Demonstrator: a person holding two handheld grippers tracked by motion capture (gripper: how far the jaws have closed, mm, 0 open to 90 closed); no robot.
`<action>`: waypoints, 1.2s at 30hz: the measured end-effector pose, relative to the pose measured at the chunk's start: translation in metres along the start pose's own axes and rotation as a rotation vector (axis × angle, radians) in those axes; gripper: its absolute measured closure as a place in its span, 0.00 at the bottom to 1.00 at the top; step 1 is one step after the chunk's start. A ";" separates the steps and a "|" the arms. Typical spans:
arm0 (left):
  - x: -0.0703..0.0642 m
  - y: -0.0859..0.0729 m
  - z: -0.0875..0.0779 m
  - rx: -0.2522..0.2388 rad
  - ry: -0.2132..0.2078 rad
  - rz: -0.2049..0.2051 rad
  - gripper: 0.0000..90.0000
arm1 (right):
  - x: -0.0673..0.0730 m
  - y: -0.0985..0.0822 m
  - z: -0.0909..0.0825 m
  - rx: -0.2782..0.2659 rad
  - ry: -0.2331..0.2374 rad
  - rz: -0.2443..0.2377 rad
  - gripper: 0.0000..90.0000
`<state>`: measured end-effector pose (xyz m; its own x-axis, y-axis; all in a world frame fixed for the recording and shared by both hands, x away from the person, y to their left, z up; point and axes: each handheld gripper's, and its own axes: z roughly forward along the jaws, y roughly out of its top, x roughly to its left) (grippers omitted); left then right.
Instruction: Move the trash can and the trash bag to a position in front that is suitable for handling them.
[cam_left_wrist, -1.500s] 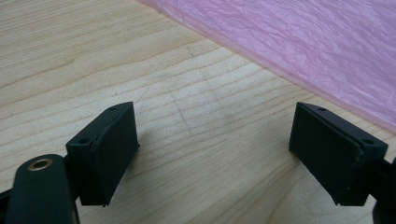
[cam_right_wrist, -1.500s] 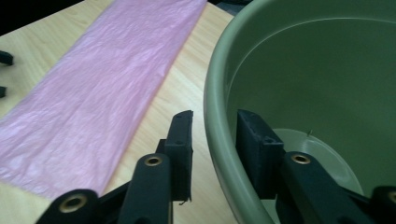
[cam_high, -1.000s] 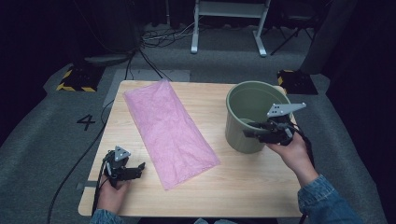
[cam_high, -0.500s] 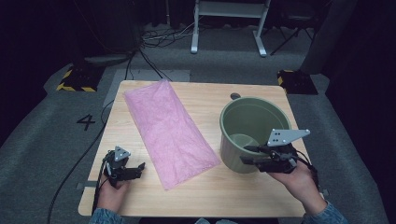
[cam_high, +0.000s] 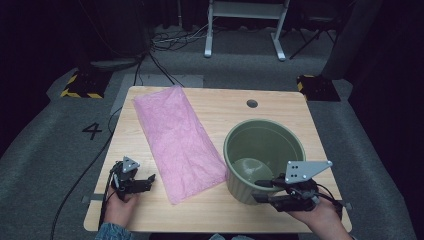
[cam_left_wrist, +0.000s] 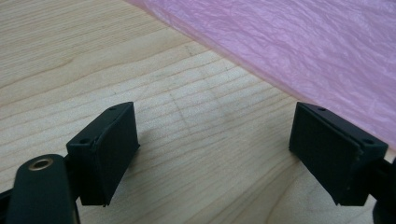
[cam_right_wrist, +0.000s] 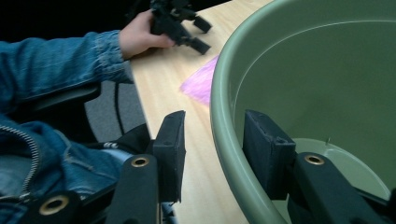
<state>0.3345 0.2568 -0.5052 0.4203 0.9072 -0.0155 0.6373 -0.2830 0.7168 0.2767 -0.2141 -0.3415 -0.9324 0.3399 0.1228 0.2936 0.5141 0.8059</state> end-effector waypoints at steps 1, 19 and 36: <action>0.000 0.000 0.000 0.000 0.001 0.001 0.17 | 0.000 0.000 0.000 0.000 0.000 0.000 0.66; 0.000 0.000 0.000 0.000 -0.002 0.001 0.17 | -0.001 0.000 -0.019 -0.083 0.001 0.039 0.53; 0.000 0.000 0.000 0.000 -0.002 0.002 0.17 | -0.037 -0.014 -0.080 -0.207 -0.245 0.093 0.54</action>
<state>0.3349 0.2571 -0.5052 0.4229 0.9060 -0.0154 0.6366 -0.2850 0.7166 0.2904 -0.2963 -0.3108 -0.8176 0.5703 0.0789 0.3028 0.3094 0.9014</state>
